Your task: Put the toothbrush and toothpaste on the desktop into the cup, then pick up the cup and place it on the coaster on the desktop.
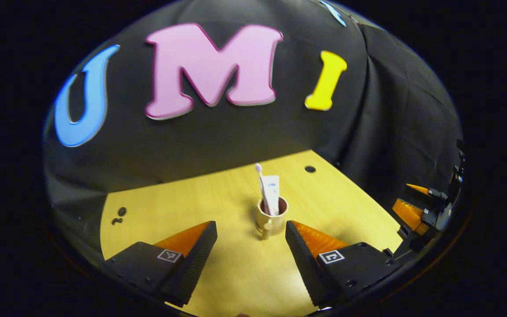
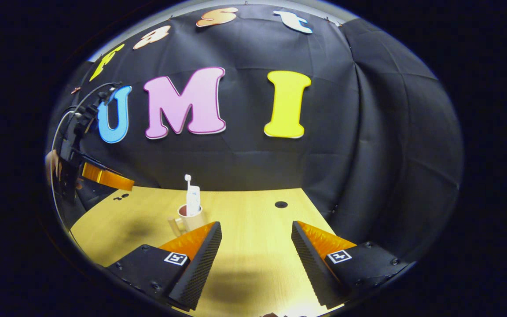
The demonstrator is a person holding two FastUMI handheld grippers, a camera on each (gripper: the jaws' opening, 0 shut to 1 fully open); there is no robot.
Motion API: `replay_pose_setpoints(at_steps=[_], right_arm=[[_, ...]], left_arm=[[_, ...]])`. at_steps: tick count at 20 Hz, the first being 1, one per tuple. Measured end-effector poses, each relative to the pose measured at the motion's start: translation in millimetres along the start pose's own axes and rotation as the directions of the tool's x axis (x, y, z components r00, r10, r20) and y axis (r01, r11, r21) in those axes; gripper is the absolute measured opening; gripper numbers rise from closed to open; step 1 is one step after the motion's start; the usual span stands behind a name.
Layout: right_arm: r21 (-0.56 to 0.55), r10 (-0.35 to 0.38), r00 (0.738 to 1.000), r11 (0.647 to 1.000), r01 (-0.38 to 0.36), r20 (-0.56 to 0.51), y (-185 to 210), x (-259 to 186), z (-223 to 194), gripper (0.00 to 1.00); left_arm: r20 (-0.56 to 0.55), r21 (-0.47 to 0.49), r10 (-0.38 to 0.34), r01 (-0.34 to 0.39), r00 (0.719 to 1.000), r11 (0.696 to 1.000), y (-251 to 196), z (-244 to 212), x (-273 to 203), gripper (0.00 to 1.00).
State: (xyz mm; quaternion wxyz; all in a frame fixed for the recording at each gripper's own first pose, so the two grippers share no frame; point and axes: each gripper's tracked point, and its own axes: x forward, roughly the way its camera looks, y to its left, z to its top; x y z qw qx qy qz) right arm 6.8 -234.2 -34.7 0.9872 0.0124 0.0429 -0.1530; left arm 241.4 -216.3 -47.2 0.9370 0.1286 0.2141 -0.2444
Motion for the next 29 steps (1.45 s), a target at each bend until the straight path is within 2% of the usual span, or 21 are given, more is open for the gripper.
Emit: replay_pose_setpoints(at_steps=[2,4,7,9,13,18,20,23,29], right_arm=[[-0.013,0.018,0.999,1.000,-0.017,0.035,20.3,-18.6,23.7,0.98],[-0.031,0.046,0.997,0.999,-0.044,0.059,45.2,-39.9,40.0,0.98],[-0.032,0.093,0.992,0.995,-0.090,0.086,81.7,-76.7,49.6,0.98],[-0.001,0.115,0.990,0.993,-0.115,0.085,103.4,-101.3,43.2,0.99],[-0.028,0.167,0.982,0.986,-0.165,0.088,140.4,-149.8,25.6,0.99],[-0.031,0.170,0.982,0.985,-0.167,0.087,156.7,-188.5,3.5,0.99],[-0.019,0.156,0.983,0.988,-0.155,0.094,157.8,-198.0,0.1,0.99],[-0.027,0.139,0.987,0.990,-0.137,0.081,154.9,-204.2,-8.4,0.99],[-0.018,0.114,0.992,0.993,-0.113,0.059,150.2,-206.8,-14.9,0.99]], left_arm=[[0.074,-0.043,0.030,-0.027,0.997,0.999,11.7,-1.6,-47.9,0.97],[0.142,-0.064,0.095,-0.087,0.985,0.994,28.4,-7.5,-89.4,0.97],[0.247,-0.066,0.188,-0.177,0.950,0.982,41.8,-25.7,-156.9,0.97],[0.332,-0.065,0.229,-0.220,0.915,0.973,41.1,-40.1,-193.8,0.97],[0.403,-0.128,0.247,-0.213,0.881,0.969,16.1,-83.4,-243.4,0.97],[0.433,-0.311,0.304,-0.176,0.849,0.934,9.7,-118.3,-285.9,0.97],[0.430,-0.342,0.321,-0.177,0.844,0.923,8.7,-131.0,-294.0,0.97],[0.402,-0.311,0.318,-0.198,0.859,0.929,7.3,-145.7,-292.2,0.97],[0.399,-0.269,0.299,-0.201,0.867,0.942,3.3,-148.5,-293.9,0.97]])
